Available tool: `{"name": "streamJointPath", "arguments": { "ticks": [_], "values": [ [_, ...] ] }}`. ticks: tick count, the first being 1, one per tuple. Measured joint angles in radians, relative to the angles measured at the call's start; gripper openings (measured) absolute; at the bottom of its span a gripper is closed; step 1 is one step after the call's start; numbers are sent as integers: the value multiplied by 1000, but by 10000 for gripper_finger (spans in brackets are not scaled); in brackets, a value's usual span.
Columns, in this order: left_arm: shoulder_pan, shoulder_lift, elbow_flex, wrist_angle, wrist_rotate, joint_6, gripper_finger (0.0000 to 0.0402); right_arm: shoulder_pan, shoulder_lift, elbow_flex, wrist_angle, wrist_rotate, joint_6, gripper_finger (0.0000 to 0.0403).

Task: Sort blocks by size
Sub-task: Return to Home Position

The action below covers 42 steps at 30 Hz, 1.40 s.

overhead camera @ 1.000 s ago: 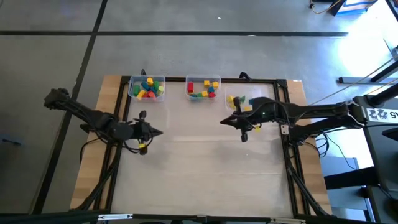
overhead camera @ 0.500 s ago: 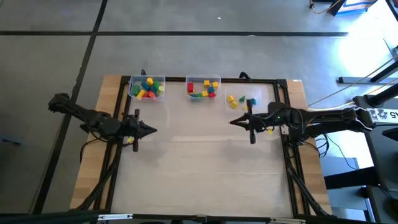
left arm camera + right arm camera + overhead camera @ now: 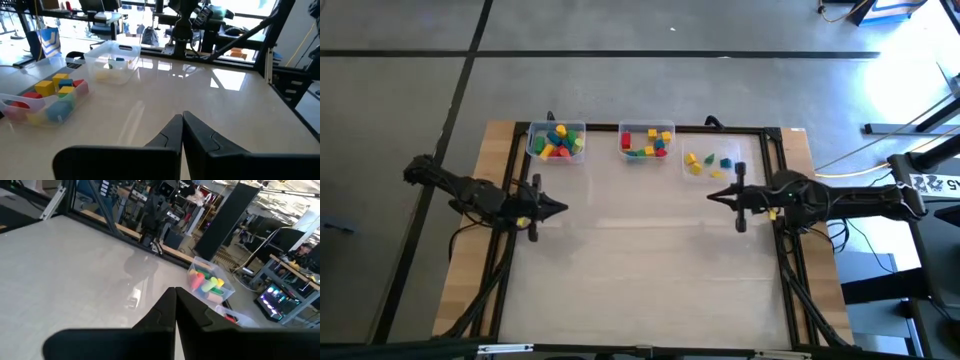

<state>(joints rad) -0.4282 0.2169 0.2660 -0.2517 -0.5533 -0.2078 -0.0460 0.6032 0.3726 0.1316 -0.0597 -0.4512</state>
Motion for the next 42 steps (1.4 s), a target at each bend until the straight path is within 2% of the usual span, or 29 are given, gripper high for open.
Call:
{"name": "streamJointPath", "arguments": {
  "ticks": [13, 21, 26, 33, 42],
  "values": [
    [-1, -28, -1, -3, 0, 7, 5, 0, -321, -195, -7, 0, 63, 10],
    [-1, -28, -1, -3, 0, 7, 5, 0, -473, -277, -35, 57, 66, 10],
    [-1, -28, -1, -3, 0, 7, 5, 0, -534, -322, -36, 61, 66, 10],
    [-1, -28, -1, -3, 0, 7, 5, 0, -592, -360, -92, 153, 84, 10],
    [-1, -48, -52, 28, 27, 14, 5, 0, -592, -362, -97, 146, 81, 10]
  ]
}}
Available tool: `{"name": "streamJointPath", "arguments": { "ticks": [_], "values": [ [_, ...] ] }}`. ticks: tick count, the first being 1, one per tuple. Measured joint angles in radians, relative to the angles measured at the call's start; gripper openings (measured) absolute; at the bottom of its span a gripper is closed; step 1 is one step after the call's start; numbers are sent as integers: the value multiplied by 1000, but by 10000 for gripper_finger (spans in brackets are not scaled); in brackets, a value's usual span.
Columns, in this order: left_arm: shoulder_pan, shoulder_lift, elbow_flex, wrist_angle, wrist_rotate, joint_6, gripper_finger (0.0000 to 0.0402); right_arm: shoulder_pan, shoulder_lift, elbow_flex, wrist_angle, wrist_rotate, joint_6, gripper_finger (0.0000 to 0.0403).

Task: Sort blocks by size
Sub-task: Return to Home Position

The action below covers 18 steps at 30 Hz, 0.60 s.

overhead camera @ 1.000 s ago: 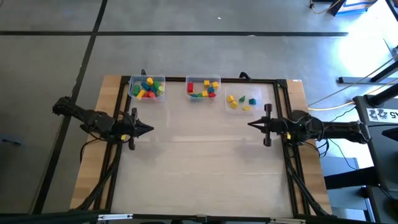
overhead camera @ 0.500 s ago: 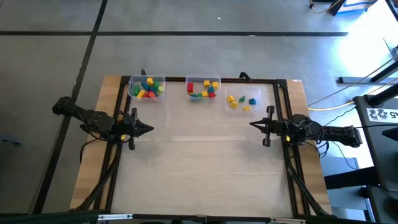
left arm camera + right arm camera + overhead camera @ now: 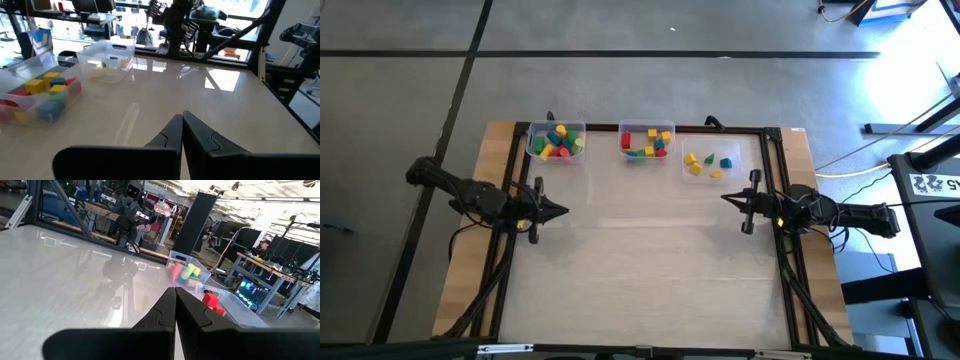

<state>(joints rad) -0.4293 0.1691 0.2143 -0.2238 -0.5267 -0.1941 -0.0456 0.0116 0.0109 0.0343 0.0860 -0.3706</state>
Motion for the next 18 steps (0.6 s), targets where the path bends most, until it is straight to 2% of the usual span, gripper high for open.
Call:
{"name": "streamJointPath", "arguments": {
  "ticks": [6, 12, 18],
  "values": [
    [28, -70, -55, 18, -56, 22, 5, 0, 1, -1, 0, 0, 0, 10],
    [99, -160, -77, 28, -61, 86, 5, 0, 1, -2, -1, 0, 0, 10],
    [190, -165, -80, 25, -63, 119, 5, 0, 1, -2, -2, 0, -1, 10]
  ]
}}
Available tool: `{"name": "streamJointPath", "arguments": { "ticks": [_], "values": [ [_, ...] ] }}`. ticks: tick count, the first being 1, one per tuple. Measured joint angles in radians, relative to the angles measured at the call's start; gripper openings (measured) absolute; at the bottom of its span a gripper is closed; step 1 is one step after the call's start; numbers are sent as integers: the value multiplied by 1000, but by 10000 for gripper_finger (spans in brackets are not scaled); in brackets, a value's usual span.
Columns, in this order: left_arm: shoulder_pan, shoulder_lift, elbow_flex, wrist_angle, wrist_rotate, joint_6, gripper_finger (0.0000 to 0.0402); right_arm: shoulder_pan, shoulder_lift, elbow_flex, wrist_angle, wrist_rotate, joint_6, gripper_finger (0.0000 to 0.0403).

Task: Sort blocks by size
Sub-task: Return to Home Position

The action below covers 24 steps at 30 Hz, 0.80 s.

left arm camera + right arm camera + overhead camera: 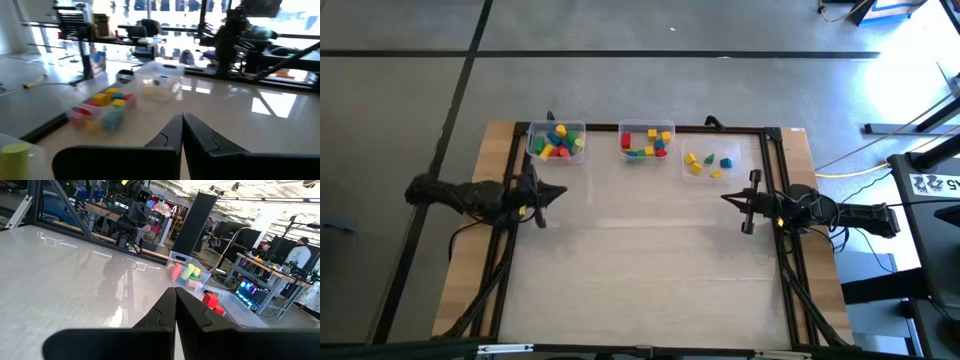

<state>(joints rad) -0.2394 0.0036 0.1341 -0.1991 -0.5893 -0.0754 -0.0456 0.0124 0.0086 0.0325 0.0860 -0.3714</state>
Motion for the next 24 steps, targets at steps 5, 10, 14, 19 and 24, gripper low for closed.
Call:
{"name": "streamJointPath", "arguments": {
  "ticks": [5, 10, 14, 19, 24],
  "values": [
    [80, 0, 0, 6, 1, 29, 5, 0, 0, 0, 5, 0, 0, 10],
    [173, 0, -3, 13, -49, 36, 5, 0, 0, -1, 7, 0, 0, 10],
    [235, 0, -41, 60, -42, 56, 5, 0, 0, -1, 9, 1, 0, 10],
    [280, 7, -80, 135, 313, 53, 5, 0, 0, -1, 11, 1, 0, 10],
    [317, 0, -80, 126, 501, 52, 5, 0, 1, -1, 10, 1, 0, 10]
  ]
}}
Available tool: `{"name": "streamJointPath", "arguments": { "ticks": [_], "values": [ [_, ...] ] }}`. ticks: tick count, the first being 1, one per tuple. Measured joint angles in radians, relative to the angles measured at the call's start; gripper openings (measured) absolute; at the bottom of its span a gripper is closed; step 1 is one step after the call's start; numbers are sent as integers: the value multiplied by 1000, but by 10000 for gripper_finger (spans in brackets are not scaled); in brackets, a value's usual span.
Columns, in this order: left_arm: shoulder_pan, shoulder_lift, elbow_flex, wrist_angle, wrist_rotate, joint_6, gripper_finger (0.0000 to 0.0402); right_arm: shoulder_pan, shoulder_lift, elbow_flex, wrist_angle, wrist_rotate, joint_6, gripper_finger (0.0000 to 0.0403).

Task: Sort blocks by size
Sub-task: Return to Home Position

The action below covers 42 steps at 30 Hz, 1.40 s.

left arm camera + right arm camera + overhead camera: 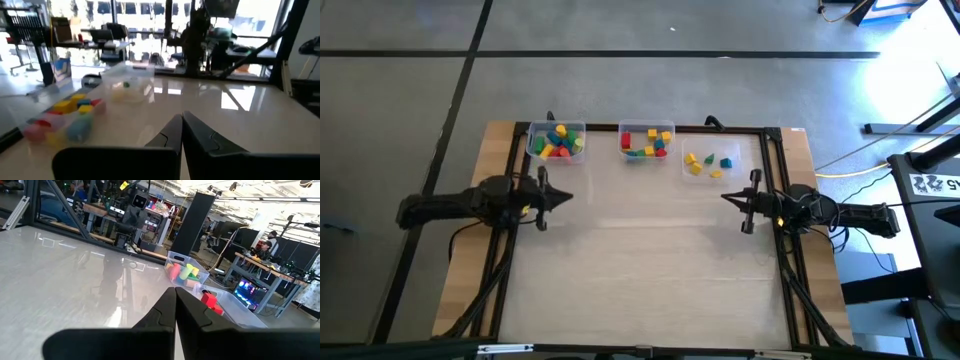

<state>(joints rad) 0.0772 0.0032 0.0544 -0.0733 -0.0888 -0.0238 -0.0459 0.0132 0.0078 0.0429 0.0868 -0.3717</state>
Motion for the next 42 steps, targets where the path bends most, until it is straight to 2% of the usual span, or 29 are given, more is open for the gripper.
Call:
{"name": "streamJointPath", "arguments": {
  "ticks": [4, 7, 17, 42],
  "values": [
    [24, 0, -2, -23, 31, -19, 5, 0, 0, 0, 0, 0, 0, 10],
    [48, 0, -44, 90, 24, -29, 5, 0, 0, 0, 0, 0, 0, 10],
    [101, 6, -45, 95, 11, -20, 5, 0, 0, 0, 0, 0, 0, 10],
    [102, 7, -45, 94, 12, -2, 5, 0, 0, 0, 0, 0, 0, 10]
  ]
}}
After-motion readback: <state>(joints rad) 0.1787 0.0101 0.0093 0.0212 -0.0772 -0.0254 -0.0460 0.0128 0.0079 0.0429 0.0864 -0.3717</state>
